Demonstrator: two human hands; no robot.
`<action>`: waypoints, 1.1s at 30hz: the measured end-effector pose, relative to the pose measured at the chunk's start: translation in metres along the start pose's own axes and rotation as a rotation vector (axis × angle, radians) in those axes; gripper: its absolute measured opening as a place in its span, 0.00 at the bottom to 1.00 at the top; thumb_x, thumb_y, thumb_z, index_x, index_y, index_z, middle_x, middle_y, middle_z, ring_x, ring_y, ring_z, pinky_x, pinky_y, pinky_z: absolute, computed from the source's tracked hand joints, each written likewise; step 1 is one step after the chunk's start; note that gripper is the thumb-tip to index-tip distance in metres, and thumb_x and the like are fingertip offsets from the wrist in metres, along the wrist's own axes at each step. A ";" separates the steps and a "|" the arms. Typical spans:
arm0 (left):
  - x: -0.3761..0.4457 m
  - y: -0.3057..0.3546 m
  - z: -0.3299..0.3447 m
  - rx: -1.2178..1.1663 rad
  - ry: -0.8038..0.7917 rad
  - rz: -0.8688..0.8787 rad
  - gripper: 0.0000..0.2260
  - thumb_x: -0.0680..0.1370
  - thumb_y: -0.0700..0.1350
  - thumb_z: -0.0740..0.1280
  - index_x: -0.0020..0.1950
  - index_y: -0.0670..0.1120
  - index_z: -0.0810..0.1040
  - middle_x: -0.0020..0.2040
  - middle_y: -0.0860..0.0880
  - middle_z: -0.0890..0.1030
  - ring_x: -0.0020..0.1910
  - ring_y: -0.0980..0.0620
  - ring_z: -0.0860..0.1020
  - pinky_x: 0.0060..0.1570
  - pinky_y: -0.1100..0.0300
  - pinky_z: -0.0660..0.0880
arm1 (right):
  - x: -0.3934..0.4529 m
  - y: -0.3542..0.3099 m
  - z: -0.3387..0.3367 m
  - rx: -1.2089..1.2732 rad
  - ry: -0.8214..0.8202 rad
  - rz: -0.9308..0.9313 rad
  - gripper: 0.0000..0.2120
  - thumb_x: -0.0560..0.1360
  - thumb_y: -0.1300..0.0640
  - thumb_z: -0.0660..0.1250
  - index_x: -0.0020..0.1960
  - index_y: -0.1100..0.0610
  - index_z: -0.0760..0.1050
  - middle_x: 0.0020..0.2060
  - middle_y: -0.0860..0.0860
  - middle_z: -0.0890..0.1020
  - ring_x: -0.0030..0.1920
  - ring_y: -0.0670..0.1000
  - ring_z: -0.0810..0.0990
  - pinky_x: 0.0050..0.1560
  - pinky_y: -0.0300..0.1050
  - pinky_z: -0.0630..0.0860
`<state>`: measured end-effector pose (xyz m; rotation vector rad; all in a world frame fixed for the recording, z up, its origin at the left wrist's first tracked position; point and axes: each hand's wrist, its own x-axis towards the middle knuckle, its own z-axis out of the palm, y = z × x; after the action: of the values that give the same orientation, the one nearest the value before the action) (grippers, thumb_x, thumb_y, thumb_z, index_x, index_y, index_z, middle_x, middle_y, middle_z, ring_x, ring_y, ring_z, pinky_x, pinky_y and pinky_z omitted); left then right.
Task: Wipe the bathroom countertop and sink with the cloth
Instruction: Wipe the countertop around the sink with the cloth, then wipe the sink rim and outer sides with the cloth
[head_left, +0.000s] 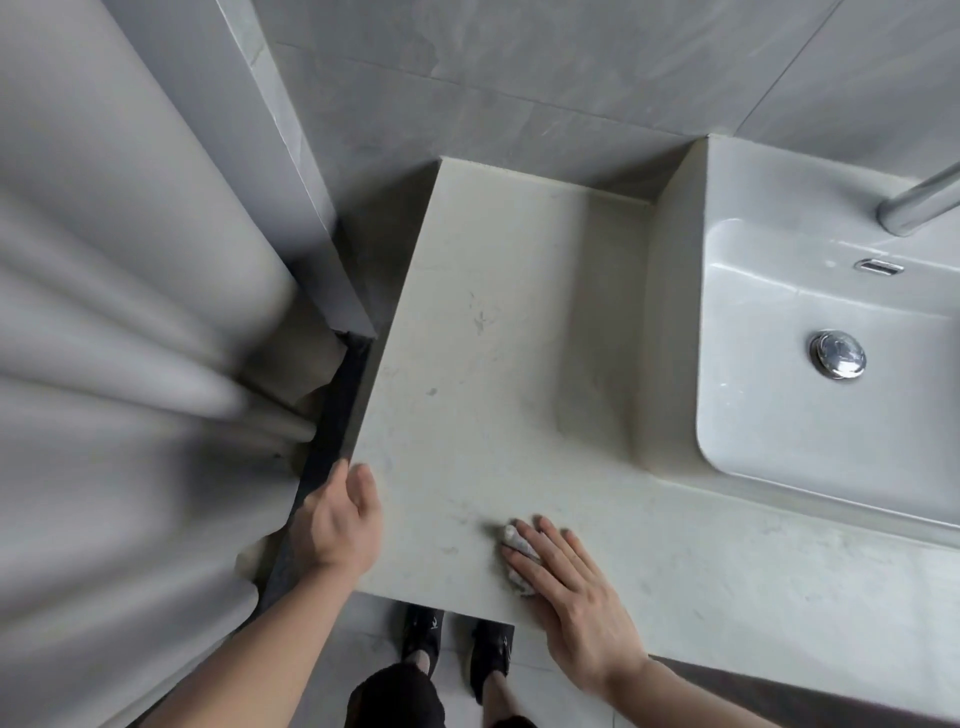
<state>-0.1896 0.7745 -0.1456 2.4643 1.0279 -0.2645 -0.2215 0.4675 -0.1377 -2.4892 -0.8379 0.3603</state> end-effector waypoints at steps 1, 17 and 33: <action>0.001 -0.001 0.001 0.002 -0.005 0.001 0.33 0.79 0.64 0.44 0.71 0.49 0.75 0.60 0.37 0.83 0.58 0.32 0.79 0.58 0.44 0.75 | -0.007 0.002 0.000 -0.004 -0.010 0.004 0.37 0.75 0.67 0.69 0.80 0.47 0.64 0.82 0.44 0.60 0.83 0.52 0.56 0.78 0.56 0.62; -0.001 0.004 -0.026 -0.013 -0.257 0.051 0.30 0.84 0.59 0.45 0.79 0.44 0.64 0.75 0.40 0.72 0.71 0.36 0.72 0.66 0.44 0.70 | -0.006 0.017 -0.025 -0.037 0.164 0.772 0.36 0.79 0.68 0.57 0.83 0.47 0.56 0.83 0.38 0.47 0.84 0.51 0.49 0.82 0.53 0.53; -0.032 0.096 -0.056 0.209 -0.353 0.387 0.29 0.78 0.48 0.64 0.78 0.49 0.61 0.79 0.49 0.57 0.76 0.45 0.61 0.69 0.50 0.69 | -0.029 -0.003 -0.150 0.291 0.574 0.762 0.18 0.82 0.61 0.61 0.66 0.42 0.76 0.69 0.35 0.75 0.50 0.43 0.82 0.49 0.47 0.81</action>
<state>-0.1437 0.7220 -0.0532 2.6066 0.3839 -0.6760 -0.1876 0.3976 -0.0066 -2.3385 0.3803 -0.0084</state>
